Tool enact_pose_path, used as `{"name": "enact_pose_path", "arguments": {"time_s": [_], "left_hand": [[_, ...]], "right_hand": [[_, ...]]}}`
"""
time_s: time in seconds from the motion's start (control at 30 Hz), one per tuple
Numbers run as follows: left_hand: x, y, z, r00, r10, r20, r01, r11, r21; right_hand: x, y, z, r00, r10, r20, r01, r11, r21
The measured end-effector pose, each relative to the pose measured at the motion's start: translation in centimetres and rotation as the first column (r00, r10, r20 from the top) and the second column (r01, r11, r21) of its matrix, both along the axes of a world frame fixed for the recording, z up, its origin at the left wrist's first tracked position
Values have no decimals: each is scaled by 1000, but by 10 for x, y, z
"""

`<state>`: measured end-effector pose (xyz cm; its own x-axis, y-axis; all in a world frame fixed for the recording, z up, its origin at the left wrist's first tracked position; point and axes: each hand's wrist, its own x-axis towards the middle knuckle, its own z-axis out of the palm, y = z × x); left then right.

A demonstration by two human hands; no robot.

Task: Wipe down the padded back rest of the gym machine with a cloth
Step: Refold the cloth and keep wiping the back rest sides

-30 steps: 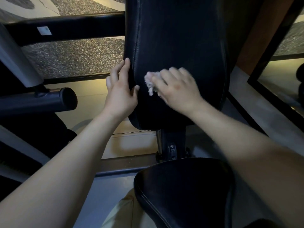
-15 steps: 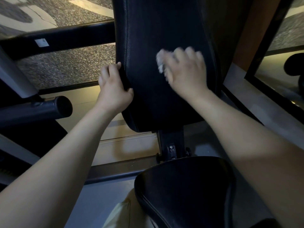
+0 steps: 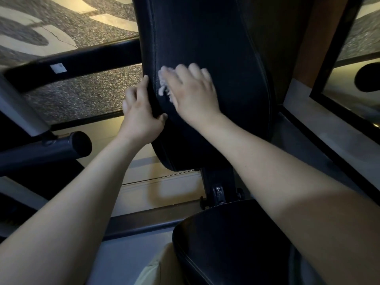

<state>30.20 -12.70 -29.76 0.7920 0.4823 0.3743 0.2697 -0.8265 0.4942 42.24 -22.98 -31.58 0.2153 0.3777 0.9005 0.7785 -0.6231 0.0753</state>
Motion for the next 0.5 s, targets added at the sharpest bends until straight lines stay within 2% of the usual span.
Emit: {"name": "enact_pose_path", "arguments": {"time_s": [0.07, 0.13, 0.27, 0.37, 0.43, 0.5], "left_hand": [[0, 2, 1, 1000, 3, -7, -3, 1000, 3], [0, 1, 2, 1000, 3, -1, -3, 1000, 14], [2, -9, 3, 999, -40, -1, 40, 986, 159], [8, -22, -5, 999, -47, -23, 50, 984, 171], [12, -29, -13, 1000, -7, -8, 8, 987, 161], [17, -35, -18, 999, 37, 11, -38, 984, 174]], "right_hand": [[2, -8, -6, 998, 38, 53, -35, 998, -59], [10, -27, -8, 999, -14, 39, 16, 998, -54], [37, -83, -20, 968, -219, -123, 224, 974, 30], [36, -88, -26, 931, -282, -230, 315, 941, 122], [23, -74, -35, 942, -230, -246, 268, 954, 133], [8, -63, -54, 982, -111, -155, 121, 991, 62]]}}
